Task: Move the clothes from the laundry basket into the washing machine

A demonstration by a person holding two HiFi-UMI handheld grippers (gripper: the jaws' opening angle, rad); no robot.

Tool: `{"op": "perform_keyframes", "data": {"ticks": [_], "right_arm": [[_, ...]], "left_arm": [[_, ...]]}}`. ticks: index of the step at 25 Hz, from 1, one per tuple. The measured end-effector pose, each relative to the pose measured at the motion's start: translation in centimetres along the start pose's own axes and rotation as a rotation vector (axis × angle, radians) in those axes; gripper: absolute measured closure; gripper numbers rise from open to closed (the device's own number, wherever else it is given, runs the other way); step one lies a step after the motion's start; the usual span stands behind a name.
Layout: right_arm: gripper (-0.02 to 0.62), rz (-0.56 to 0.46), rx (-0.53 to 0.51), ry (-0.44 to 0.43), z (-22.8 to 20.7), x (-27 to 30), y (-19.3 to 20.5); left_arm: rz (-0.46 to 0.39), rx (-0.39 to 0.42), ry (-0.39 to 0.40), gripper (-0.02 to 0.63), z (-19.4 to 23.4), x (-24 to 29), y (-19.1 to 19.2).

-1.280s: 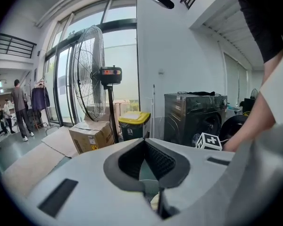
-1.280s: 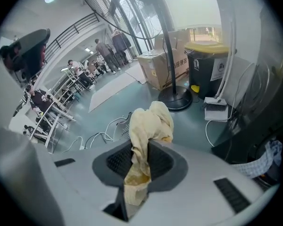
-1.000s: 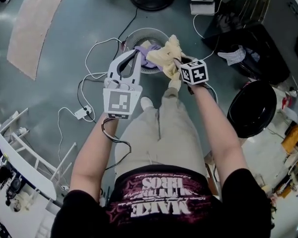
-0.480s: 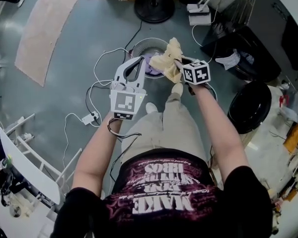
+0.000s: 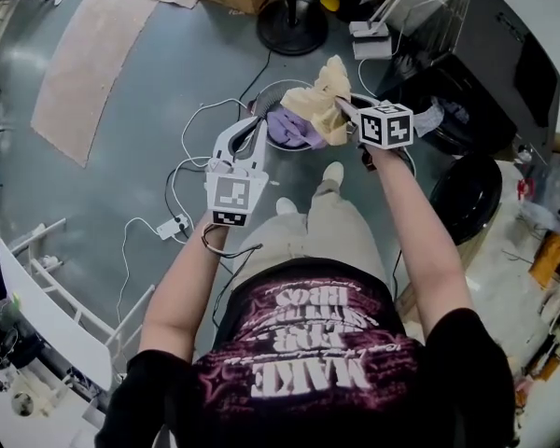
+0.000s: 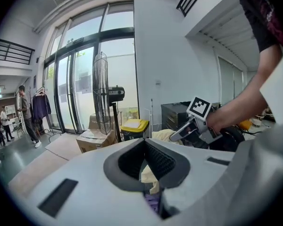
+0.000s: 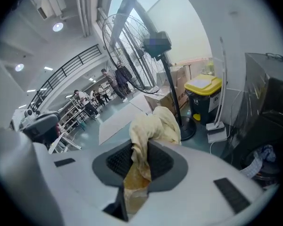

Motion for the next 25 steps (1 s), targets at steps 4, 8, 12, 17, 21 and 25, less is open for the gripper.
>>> {"op": "perform_keyframes", "data": {"ticks": [4,8,12,17,21,25], "right_arm": [[0.52,-0.033,-0.018,-0.008,2.0,-1.8,-2.8],[0.52,-0.064,-0.034,-0.026,4.0,-3.2,-5.0],[0.52,-0.095,-0.034,-0.038,6.2,-5.2,-6.4],[0.52,-0.148,-0.041,-0.051,8.8,-8.6,-8.4],[0.52,-0.199,-0.048,-0.047,10.0,-11.7,-10.1],[0.52,-0.241,-0.043,-0.031,9.7,-14.6,-11.0]], "left_arm": [[-0.013,0.004,0.012,0.601,-0.2,-1.2,-0.7],[-0.027,-0.006,0.016,0.601,0.2,-1.7,-1.4],[-0.044,-0.012,0.042,0.601,-0.8,-1.9,-1.8],[-0.044,-0.009,0.109,0.601,-3.1,-1.9,-1.6],[-0.041,-0.009,0.16,0.601,-5.2,-1.7,-1.6],[-0.043,-0.006,0.211,0.601,-7.3,-0.5,-2.0]]}}
Point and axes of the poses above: the fingertips, and each gripper's own axes: x forward along the fingers, z to its left, y out of its underside, the point moved 1 cm from there along -x, backward along the fingers, and after that the axes turned 13 degrees about -z, right-handed, at the moved point
